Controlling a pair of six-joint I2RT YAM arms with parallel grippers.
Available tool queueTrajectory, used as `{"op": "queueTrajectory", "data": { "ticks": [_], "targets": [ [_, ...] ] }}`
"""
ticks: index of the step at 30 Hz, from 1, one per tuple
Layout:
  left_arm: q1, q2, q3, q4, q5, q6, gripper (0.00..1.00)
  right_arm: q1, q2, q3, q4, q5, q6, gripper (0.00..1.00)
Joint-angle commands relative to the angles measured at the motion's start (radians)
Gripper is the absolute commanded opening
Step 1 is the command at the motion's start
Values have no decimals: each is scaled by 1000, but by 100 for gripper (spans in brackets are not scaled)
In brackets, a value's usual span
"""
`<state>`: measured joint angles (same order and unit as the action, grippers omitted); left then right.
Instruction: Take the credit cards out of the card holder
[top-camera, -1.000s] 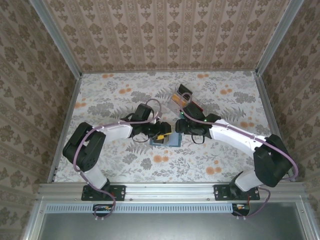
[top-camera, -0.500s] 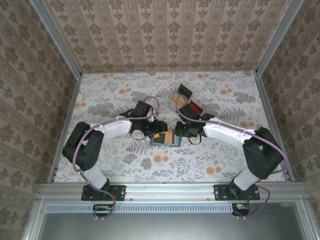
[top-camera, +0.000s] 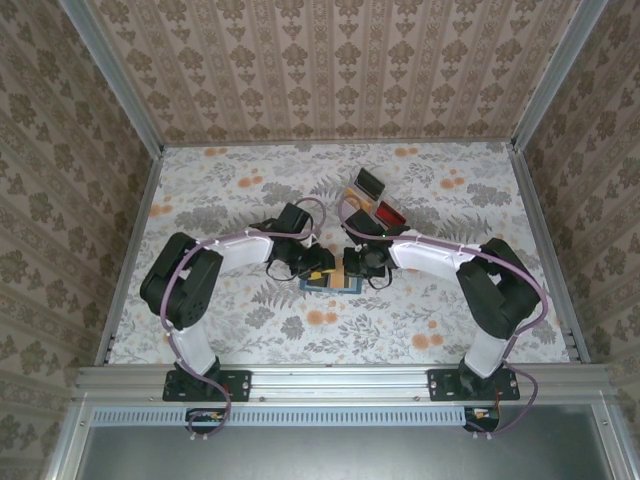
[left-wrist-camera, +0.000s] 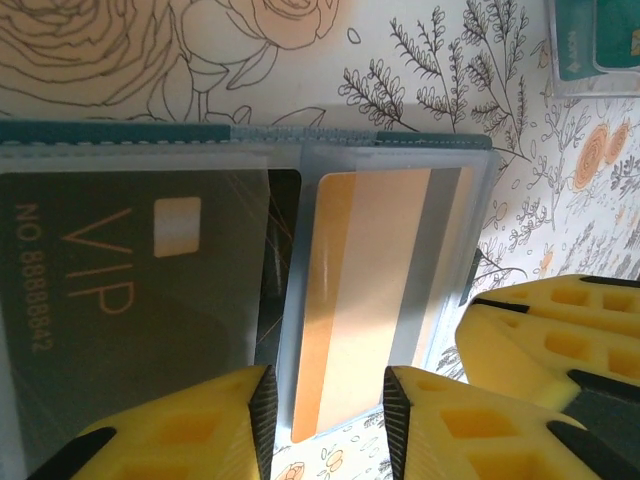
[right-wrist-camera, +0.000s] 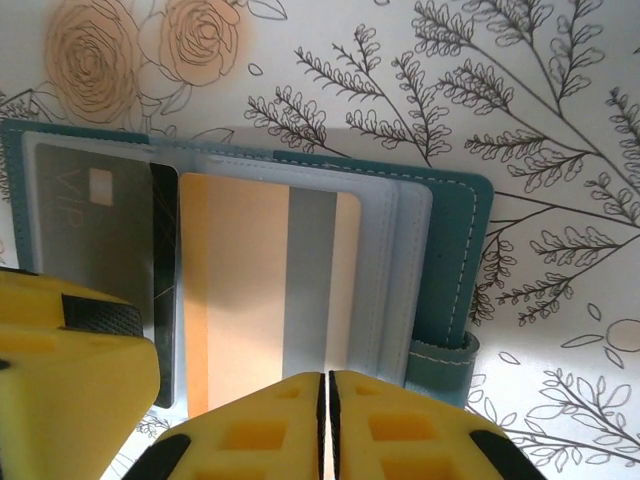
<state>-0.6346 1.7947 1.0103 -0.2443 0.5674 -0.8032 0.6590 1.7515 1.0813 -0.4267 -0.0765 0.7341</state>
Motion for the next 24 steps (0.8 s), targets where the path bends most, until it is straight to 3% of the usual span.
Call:
{"op": "queueTrajectory", "data": {
  "ticks": [1,24],
  "targets": [
    [-4,12,30,-12,5,34,35,1,35,23,-39,-7,9,13],
    [1,57,27,48,69,58,35,-7,102,12,-45,-15,8,13]
  ]
}}
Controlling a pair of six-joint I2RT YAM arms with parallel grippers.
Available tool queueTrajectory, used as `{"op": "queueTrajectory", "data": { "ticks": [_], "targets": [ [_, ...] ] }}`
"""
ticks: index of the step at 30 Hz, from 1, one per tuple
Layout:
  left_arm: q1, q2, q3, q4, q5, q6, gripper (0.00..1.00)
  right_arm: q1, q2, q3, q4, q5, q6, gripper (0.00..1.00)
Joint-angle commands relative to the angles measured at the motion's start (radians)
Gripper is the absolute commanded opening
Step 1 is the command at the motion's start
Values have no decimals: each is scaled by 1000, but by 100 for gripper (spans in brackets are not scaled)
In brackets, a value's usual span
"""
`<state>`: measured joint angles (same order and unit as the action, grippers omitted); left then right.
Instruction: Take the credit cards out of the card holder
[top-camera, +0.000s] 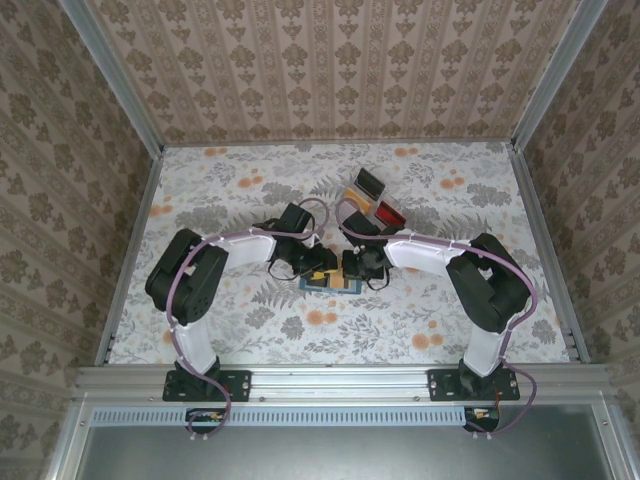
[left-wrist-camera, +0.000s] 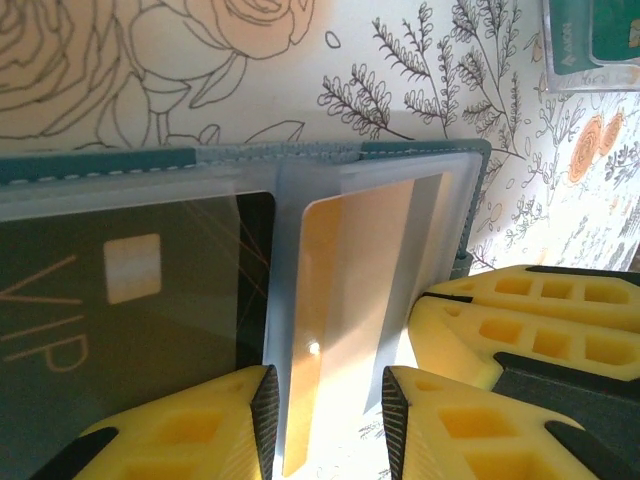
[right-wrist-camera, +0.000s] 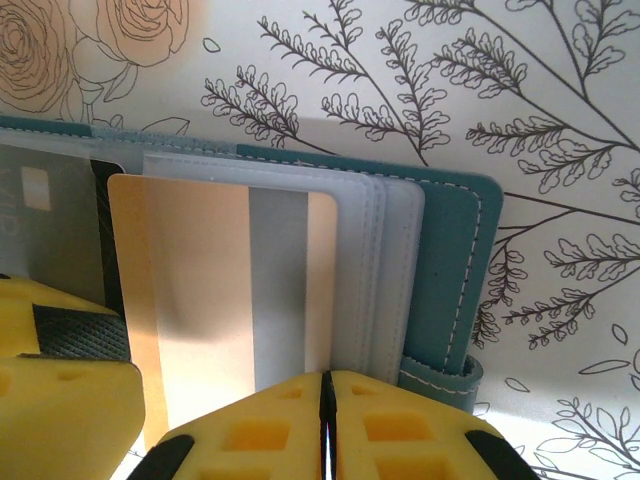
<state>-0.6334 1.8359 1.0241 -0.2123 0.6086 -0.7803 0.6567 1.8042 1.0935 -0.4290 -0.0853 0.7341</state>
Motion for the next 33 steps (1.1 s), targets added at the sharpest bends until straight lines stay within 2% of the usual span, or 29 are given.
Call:
{"op": "queueTrajectory", "data": {
  "ticks": [1,3,9,15,25,33],
  "targets": [
    [0,17,12,16,28,39,35,-5,49,1,-42,-8,8,12],
    [2,16,8,22,59,44,35,-5,50,-3,-41,-10,10,12],
    [6,32,7,1,44,59,35,-5,53,-4,-39,-10,13,12],
    [6,41,-11,48,84,56,35,-6,59,-4,-42,-11,13,12],
    [33,-9,-69,188,179,54,30,-8,78,1,-57,-10,13,12],
    [46,-39,-113,250,195,45,23,-8,73,2,-66,-7,10,12]
  ]
}}
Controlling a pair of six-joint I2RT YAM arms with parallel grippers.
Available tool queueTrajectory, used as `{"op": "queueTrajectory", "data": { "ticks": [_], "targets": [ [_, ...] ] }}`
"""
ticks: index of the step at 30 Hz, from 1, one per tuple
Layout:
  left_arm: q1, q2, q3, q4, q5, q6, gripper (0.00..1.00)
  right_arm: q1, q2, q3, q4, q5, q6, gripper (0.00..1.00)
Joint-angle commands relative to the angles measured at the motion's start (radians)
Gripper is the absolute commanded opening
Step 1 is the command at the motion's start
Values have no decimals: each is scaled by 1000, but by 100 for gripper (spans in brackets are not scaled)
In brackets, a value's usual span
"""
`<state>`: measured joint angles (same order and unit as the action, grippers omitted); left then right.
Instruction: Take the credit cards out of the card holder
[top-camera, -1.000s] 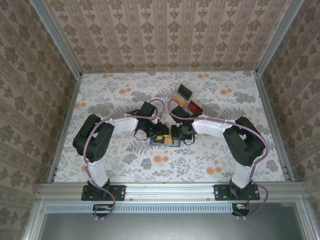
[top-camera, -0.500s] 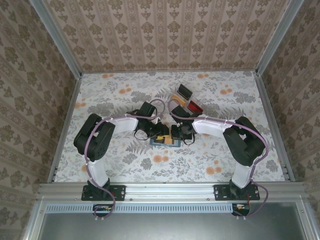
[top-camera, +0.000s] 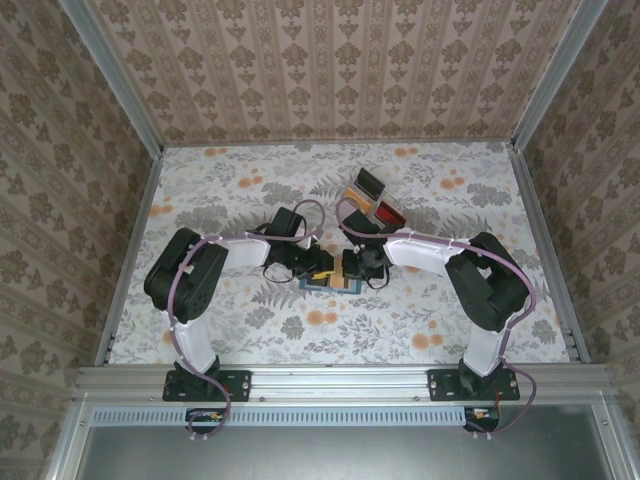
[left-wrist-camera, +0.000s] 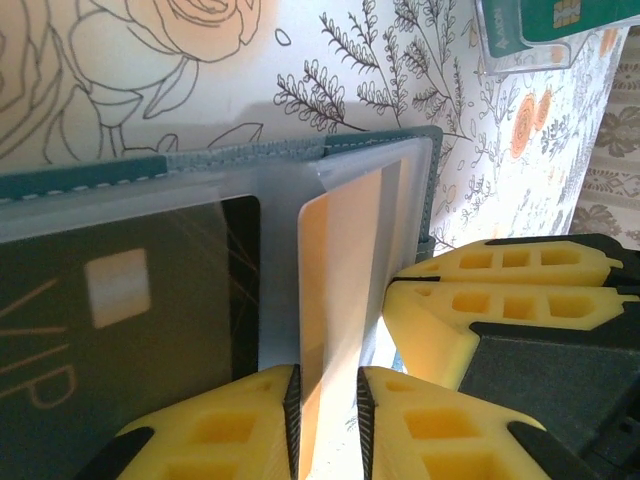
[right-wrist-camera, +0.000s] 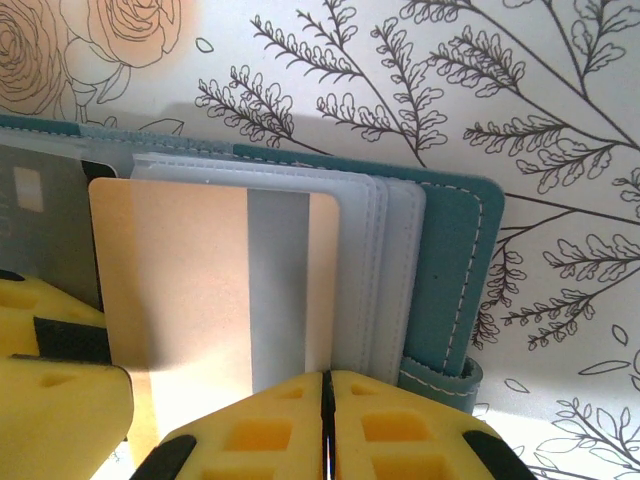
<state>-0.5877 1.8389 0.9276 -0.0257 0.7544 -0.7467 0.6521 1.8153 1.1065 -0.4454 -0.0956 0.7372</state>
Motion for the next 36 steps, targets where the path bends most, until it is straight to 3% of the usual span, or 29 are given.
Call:
{"op": "queueTrajectory", "data": {
  "ticks": [1,10,19,26,30,33,36],
  "targets": [
    [0,-43,-25,76,52,8,22,-3,60,-13,-50,3,7,12],
    [0,-47,-51,114,51,4,17,-3,50,-23,-37,-4,4,12],
    [14,-65,-46,45,15,52,1,-6,38,-26,-44,12,10,12],
    [97,-158,-66,-94,7,134,0,-24,17,-34,-49,3,-33,11],
    [163,-232,-65,-171,-5,151,0,-38,-33,-44,-1,-70,-93,12],
    [203,-281,-45,-243,-24,154,0,-50,-82,-29,21,-144,-144,18],
    [225,-336,-26,-265,-23,127,0,-78,-146,-39,87,-269,-139,34]
  ]
}}
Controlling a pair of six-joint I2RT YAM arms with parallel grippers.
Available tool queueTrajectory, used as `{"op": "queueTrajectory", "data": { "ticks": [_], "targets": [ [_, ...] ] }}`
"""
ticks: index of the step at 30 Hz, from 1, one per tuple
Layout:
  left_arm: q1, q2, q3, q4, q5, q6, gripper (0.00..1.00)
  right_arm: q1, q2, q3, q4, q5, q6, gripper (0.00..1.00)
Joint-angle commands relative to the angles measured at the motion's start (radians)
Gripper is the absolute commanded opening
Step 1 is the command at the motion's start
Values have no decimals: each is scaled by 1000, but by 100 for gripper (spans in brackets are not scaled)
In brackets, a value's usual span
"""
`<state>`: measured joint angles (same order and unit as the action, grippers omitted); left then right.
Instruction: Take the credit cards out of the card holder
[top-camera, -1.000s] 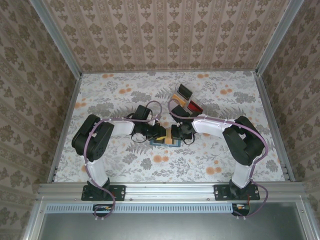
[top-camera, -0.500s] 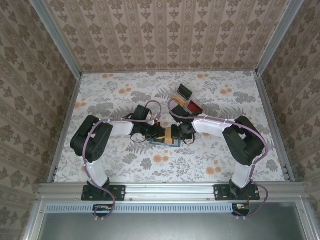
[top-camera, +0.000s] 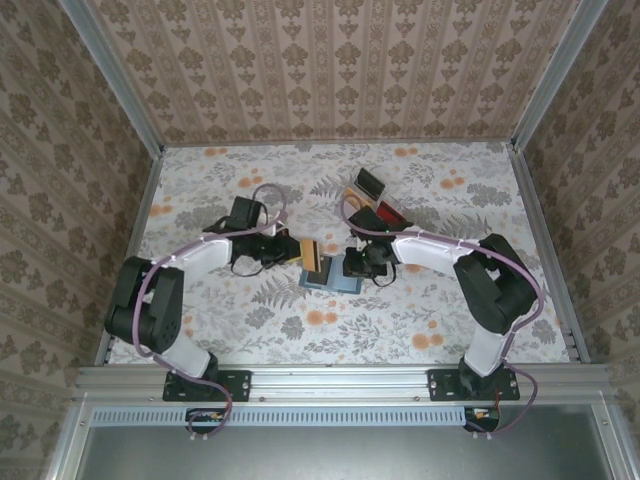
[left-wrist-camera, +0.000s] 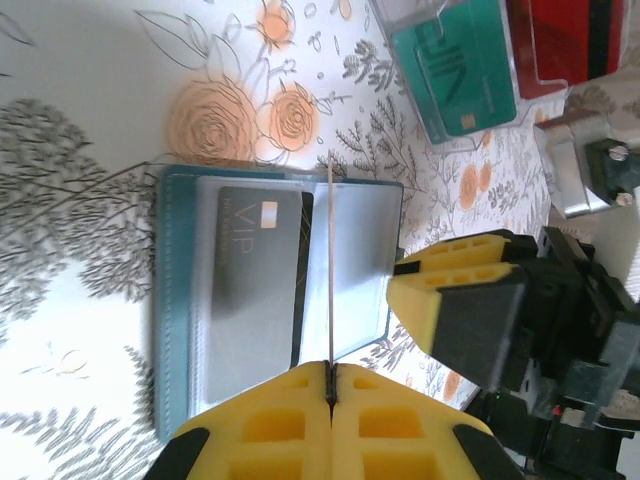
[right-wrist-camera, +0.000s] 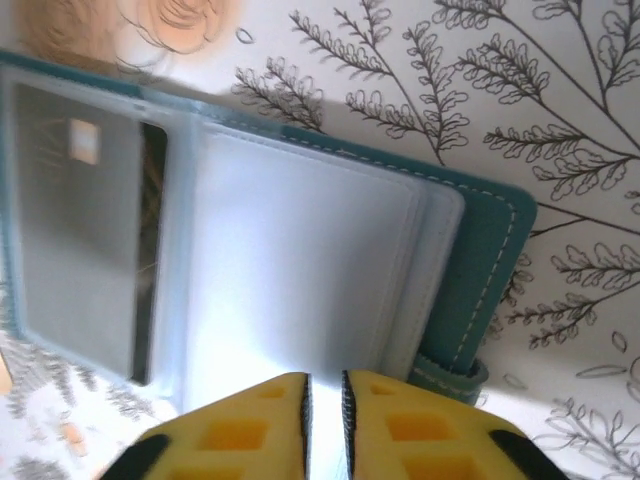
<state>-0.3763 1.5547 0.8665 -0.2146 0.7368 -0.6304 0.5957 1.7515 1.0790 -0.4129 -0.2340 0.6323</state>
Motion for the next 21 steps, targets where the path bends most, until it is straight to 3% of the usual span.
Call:
{"op": "queueTrajectory", "data": {
  "ticks": [1,9,13,21],
  "targets": [
    [14,-70,41,-70,-2,-7,0,-36,-105,-25,99,-184,-14,39],
    [10,-188,59,117,33,-284,0,-129,-175,-114,464,-461,315,67],
    [-3,-220,69,217,56,-404,0,-162,-167,-145,721,-573,517,69],
    [-23,-231,101,282,50,-499,0,-180,-182,-119,905,-639,684,67]
  ]
}}
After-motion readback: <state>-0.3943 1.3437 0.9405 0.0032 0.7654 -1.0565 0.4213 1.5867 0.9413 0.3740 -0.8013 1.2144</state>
